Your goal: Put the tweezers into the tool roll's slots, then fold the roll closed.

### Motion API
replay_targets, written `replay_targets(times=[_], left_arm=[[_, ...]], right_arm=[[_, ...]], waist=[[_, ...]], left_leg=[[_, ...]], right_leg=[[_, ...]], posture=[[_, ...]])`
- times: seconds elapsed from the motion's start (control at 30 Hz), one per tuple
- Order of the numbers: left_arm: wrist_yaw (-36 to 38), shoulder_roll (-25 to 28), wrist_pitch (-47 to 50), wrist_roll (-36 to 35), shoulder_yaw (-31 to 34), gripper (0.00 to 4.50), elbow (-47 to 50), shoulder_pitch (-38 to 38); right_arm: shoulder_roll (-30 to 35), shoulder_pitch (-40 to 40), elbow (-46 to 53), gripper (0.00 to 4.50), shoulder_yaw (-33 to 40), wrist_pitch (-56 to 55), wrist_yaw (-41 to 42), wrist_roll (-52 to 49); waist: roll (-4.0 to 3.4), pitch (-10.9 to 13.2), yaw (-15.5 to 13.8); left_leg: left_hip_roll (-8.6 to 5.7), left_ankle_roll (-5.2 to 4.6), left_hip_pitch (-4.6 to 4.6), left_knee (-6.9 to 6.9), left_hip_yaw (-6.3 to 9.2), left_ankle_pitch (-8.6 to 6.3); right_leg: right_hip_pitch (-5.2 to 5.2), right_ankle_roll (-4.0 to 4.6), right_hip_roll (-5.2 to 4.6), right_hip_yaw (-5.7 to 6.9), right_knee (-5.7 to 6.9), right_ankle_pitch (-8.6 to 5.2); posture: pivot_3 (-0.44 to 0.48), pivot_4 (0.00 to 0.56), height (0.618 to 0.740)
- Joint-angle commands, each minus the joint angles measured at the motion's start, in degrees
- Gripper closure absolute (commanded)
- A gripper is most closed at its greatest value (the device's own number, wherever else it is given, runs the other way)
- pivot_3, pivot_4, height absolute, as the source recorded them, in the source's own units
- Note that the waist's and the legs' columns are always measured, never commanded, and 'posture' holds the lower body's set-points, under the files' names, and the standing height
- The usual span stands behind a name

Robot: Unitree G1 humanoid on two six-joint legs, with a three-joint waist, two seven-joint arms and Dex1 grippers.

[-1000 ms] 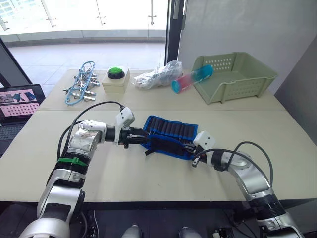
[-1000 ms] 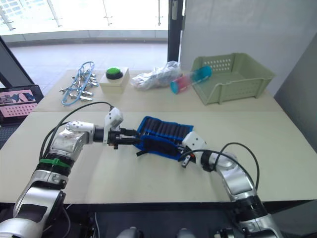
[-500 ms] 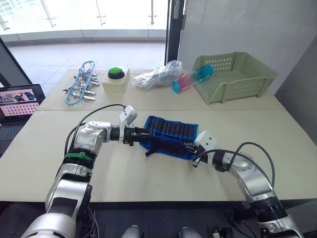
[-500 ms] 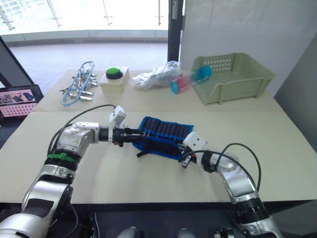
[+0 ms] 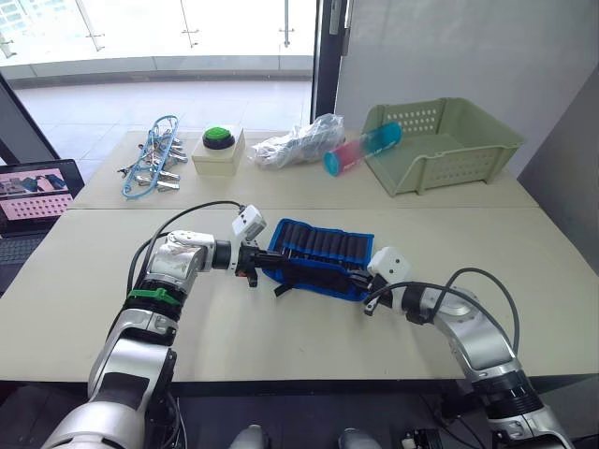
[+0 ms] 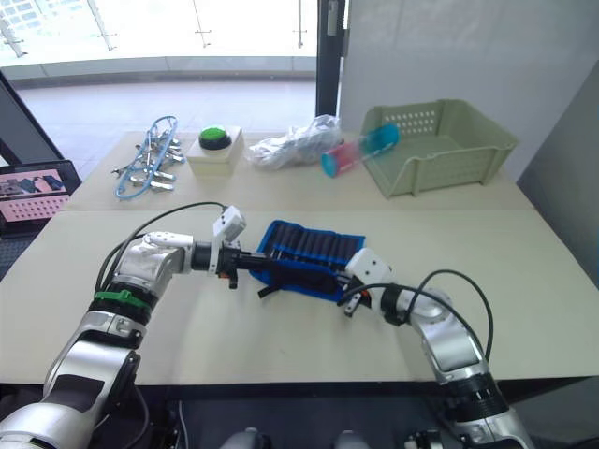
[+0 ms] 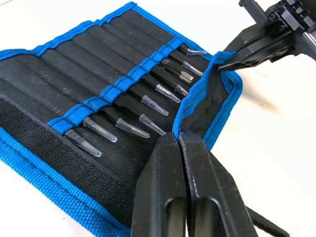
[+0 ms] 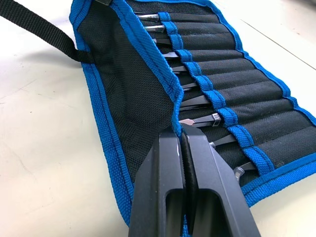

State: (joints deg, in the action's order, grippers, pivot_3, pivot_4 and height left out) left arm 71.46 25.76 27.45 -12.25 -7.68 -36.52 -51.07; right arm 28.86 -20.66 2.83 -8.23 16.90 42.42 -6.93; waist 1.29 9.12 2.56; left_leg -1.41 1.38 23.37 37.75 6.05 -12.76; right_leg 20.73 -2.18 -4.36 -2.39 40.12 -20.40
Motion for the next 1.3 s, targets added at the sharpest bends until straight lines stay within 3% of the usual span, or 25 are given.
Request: replay_targets(times=[0.03, 0.57, 0.63, 0.97, 1.03, 1.17, 1.2, 1.3], left_arm=[[-2.07, -0.52, -1.71, -0.25, 2.03, 4.45, -1.65, -3.01], [-12.69, -5.19, -14.26, 7.58, 0.24, 4.45, -10.43, -4.40], [-13.06, -5.42, -12.47, 5.88, 2.18, 3.85, -10.67, -4.75], [-11.34, -3.66, -4.90, -4.53, 11.36, 0.59, 2.93, -1.84], [-10.18, -3.50, -0.90, -7.34, 11.71, 0.01, 8.61, 0.31], [-9.85, -3.58, 3.11, -8.33, 8.15, 0.01, 19.42, 5.75], [-11.06, -4.14, 3.50, -7.52, 6.83, 0.27, 21.24, 7.03], [-16.06, -6.40, 3.61, -4.94, 4.27, 1.17, 22.60, 9.49]], right_arm=[[0.18, -0.82, 0.49, 4.50, 1.28, -0.40, -0.80, 0.22], [-2.28, -5.48, -8.61, 4.50, 0.78, -3.51, -5.39, 5.51], [-3.32, -5.26, -8.00, 4.50, 2.13, -2.83, -5.50, 3.89], [-4.28, -4.23, -2.49, 1.23, 9.73, -4.20, -6.94, -1.82], [-4.92, -3.54, -0.26, 1.00, 10.51, -3.61, -5.65, -4.38], [-6.55, -2.26, 2.76, 1.00, 9.28, -2.57, -5.56, -6.20], [-7.36, -1.90, 3.13, 1.00, 8.09, -2.56, -6.03, -5.75], [-10.11, -1.27, 2.87, 1.79, 4.97, -2.30, -8.28, -3.73]], waist=[[0.00, 0.00, -0.04], [0.01, 0.00, 0.01], [0.01, 0.00, 0.05], [0.01, 0.00, 0.06], [0.00, 0.00, 0.08], [0.00, 0.00, 0.16], [0.00, 0.00, 0.12], [0.00, 0.00, 0.01]], left_leg=[[0.00, 0.00, 0.00, 0.00, 0.00, 0.00], [-0.03, 0.00, 0.00, 0.00, -0.07, 0.00], [-0.02, 0.00, 0.00, 0.00, -0.06, 0.00], [-0.01, 0.01, 0.04, 0.00, 0.05, 0.00], [0.00, 0.01, 0.04, 0.00, 0.05, 0.00], [0.01, 0.00, 0.02, -0.01, 0.04, 0.00], [0.03, 0.00, 0.01, -0.01, 0.05, 0.00], [0.03, 0.01, -0.01, -0.01, 0.06, 0.00]], right_leg=[[0.00, 0.00, 0.00, 0.00, 0.00, 0.00], [0.02, 0.00, -0.02, -0.01, 0.01, 0.00], [0.02, 0.00, -0.01, -0.01, 0.02, 0.00], [0.04, 0.00, -0.04, -0.01, 0.01, 0.00], [0.04, 0.00, -0.03, -0.01, 0.01, 0.00], [0.03, 0.00, -0.03, -0.05, 0.03, 0.00], [0.03, 0.00, -0.02, -0.05, 0.01, 0.00], [0.03, 0.00, -0.01, -0.06, 0.04, 0.00]], posture=[[0.000, 0.150, 0.740], [0.000, 0.150, 0.740], [0.000, 0.150, 0.740], [0.000, 0.150, 0.740], [0.000, 0.150, 0.740], [0.000, 0.150, 0.740], [0.000, 0.150, 0.740], [0.000, 0.150, 0.740]])
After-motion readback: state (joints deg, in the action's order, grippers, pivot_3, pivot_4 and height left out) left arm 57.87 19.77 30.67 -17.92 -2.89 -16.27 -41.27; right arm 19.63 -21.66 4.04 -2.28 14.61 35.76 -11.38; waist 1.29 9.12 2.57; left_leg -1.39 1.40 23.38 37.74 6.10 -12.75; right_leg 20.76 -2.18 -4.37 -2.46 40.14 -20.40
